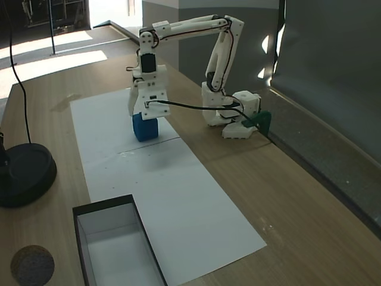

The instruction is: Grab a blue square and put it in the box.

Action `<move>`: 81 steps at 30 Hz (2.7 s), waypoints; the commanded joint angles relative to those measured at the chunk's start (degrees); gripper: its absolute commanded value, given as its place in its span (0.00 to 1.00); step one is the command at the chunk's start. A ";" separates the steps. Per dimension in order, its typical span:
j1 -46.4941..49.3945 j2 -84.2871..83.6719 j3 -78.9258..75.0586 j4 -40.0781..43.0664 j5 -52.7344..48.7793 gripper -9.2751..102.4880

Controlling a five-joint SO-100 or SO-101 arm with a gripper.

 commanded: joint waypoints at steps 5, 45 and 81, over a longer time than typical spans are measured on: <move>0.26 1.32 -2.72 0.88 0.18 0.33; -0.44 0.26 12.13 -22.50 -0.53 0.14; -45.79 -41.31 -78.57 -13.45 -3.08 0.13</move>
